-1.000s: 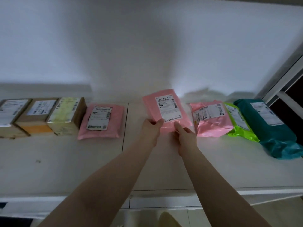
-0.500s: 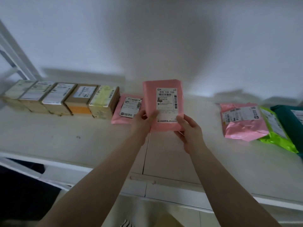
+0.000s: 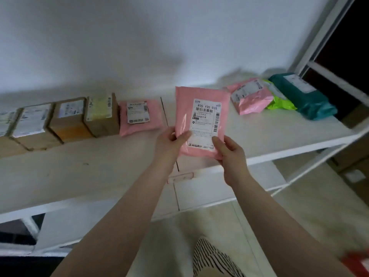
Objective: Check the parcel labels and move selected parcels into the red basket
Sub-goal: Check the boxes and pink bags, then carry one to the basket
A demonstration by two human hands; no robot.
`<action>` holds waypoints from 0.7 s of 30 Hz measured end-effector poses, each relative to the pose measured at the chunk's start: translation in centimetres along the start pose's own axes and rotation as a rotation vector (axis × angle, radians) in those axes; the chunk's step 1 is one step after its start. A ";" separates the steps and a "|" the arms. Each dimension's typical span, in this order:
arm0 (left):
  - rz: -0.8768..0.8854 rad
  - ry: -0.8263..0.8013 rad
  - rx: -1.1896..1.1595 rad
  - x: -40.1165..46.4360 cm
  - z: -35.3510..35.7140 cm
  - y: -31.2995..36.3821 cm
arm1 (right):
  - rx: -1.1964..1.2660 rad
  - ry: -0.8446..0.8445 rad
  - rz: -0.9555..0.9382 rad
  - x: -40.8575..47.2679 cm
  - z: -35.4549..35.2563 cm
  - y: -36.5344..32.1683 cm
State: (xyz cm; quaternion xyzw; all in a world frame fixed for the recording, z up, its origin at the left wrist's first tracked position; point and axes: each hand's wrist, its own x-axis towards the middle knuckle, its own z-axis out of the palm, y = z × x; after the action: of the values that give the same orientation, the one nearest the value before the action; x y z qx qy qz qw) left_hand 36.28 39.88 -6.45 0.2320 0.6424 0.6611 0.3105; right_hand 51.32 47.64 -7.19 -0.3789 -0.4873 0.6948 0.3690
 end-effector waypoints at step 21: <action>-0.161 -0.903 0.355 -25.3 31.5 -11.2 | 0.251 0.866 0.068 -27.0 -34.9 3.0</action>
State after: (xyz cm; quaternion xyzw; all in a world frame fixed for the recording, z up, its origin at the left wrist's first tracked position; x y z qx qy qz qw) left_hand 77.46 43.96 -13.17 0.4945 0.5623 0.3487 0.5636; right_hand 93.70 36.93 -13.84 -0.6027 -0.1874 0.5375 0.5591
